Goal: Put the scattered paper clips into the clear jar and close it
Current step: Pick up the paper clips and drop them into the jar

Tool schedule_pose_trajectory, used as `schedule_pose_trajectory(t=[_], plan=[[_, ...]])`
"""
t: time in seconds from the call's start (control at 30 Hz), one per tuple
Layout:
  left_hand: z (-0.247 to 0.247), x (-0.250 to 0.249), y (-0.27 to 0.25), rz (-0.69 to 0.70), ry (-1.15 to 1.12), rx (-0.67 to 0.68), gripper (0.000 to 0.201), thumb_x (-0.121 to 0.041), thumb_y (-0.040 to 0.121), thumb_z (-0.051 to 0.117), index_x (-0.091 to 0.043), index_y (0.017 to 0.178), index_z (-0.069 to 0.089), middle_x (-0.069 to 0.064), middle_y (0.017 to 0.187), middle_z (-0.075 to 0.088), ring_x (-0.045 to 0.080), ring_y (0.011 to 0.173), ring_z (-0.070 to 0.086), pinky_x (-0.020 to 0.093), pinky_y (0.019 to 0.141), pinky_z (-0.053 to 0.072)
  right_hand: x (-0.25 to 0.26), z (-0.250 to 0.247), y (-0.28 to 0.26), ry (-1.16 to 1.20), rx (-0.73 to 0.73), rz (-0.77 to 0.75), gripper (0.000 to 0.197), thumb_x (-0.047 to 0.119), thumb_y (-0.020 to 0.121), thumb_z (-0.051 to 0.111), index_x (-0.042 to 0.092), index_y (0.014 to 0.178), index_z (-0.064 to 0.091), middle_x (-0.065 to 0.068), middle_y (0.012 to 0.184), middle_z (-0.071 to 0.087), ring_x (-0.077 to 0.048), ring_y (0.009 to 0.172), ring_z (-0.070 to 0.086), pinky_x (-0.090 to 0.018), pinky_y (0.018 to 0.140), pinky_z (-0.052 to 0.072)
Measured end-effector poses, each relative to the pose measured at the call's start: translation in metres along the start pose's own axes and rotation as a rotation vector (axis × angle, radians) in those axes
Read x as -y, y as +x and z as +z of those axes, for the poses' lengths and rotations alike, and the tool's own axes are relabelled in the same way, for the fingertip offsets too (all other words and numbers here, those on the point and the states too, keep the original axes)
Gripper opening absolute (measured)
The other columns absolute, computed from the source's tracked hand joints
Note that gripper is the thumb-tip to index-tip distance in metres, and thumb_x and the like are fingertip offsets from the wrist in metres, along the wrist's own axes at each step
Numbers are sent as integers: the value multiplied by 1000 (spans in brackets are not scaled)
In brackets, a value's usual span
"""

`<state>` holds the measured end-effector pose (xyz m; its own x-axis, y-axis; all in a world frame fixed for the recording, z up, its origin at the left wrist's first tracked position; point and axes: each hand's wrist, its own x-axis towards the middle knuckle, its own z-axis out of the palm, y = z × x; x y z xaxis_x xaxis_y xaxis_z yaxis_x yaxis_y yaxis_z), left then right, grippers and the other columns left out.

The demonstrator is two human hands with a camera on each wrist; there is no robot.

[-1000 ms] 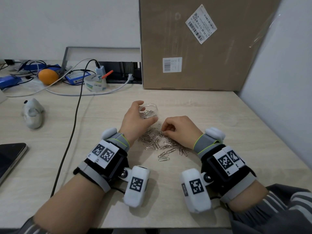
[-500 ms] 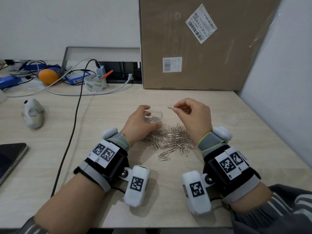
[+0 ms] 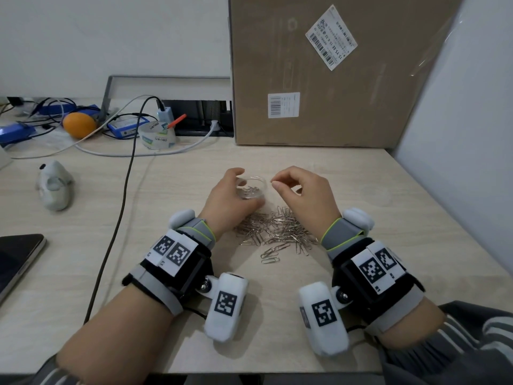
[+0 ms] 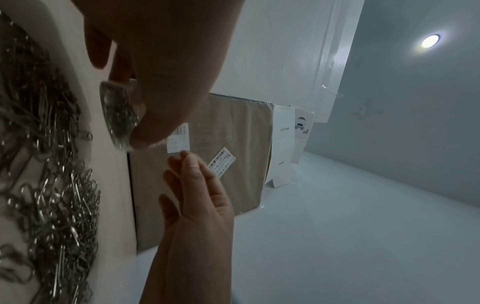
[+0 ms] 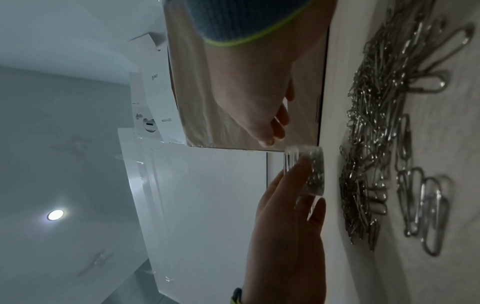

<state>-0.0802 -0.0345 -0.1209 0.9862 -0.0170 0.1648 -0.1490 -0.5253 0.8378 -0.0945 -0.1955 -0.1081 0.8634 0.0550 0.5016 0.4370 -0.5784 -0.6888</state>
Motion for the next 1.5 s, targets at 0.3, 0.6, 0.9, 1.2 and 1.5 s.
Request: schedule_pose_trajectory(t=[0.3,0.6,0.9,1.2,1.5], plan=[[-12,8,10,-88,-62,-176,75,-27,78,75,-14,140,35,9,132,52,22,120,52,37,103,42,-2,20,-5,-416,594,-29,56,57,78,60,34,127,49,10,133,53,-18,125,39,-39,102,30],[-8,6,8,-71,-58,-146,74,-27,78,75,-16,139,35,8,133,52,19,121,51,32,100,42,-5,20,-3,-306,544,-66,15,21,80,67,19,94,66,6,89,53,-11,82,51,-36,83,48],[-7,6,7,-81,-78,-129,75,-28,76,76,-16,139,36,8,133,52,20,120,53,36,100,45,-4,13,-2,-256,359,28,14,16,78,68,17,92,72,-2,85,73,-16,83,65,-35,81,51],[-7,5,6,-95,-62,-75,75,-28,75,76,-18,138,37,6,130,54,20,115,55,40,98,48,-2,6,2,14,-42,102,7,12,75,72,15,82,74,5,73,69,4,63,59,-4,64,43],[3,-6,-6,59,-28,255,79,-26,68,83,-22,134,42,-4,119,59,12,107,61,33,93,52,7,1,-1,203,-60,72,11,18,77,71,21,88,75,14,83,72,6,80,63,-7,71,44]])
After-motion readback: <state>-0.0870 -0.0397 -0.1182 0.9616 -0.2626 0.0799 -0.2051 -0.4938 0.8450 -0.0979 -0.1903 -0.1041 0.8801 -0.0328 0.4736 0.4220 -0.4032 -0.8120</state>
